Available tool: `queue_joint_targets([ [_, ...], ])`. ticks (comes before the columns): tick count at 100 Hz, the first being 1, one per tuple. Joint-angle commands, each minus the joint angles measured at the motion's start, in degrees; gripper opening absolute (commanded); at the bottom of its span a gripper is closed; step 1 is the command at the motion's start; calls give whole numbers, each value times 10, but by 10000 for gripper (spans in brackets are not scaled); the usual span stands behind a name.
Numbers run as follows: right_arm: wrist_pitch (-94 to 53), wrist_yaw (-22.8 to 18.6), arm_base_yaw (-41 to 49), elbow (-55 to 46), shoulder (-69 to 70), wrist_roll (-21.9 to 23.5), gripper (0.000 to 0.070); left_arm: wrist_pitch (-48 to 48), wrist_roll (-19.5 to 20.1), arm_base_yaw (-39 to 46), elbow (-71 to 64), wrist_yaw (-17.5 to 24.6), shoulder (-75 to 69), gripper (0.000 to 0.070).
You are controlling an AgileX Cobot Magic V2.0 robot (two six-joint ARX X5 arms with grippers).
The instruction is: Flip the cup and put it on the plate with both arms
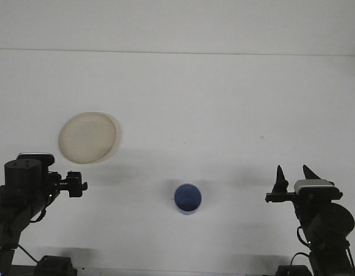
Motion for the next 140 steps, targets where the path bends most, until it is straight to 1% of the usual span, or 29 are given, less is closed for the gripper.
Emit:
queue_joint_targets([
  [1, 5, 0, 1, 4, 1, -2, 468, -6, -1, 0, 15, 1, 3, 469],
  [23, 5, 0, 1, 4, 1, -2, 468, -49, -2, -24, 57, 4, 31, 469],
  [36, 5, 0, 1, 4, 1, -2, 468, -73, -5, -70, 104, 5, 72, 468],
  [46, 5, 0, 1, 4, 1, -2, 468, -86, -18, -118, 142, 5, 116, 468],
  [78, 5, 0, 1, 4, 1, -2, 468, -36, -43, -294, 223, 5, 260, 468],
  [97, 5, 0, 1, 4, 1, -2, 468, -36, -45, -380, 268, 5, 353, 469],
  [117, 5, 0, 1, 4, 1, -2, 468, -36, -45, -445, 297, 5, 432, 469],
  [140, 5, 0, 1, 4, 1, -2, 468, -29, -45, -478, 299, 5, 490, 476],
])
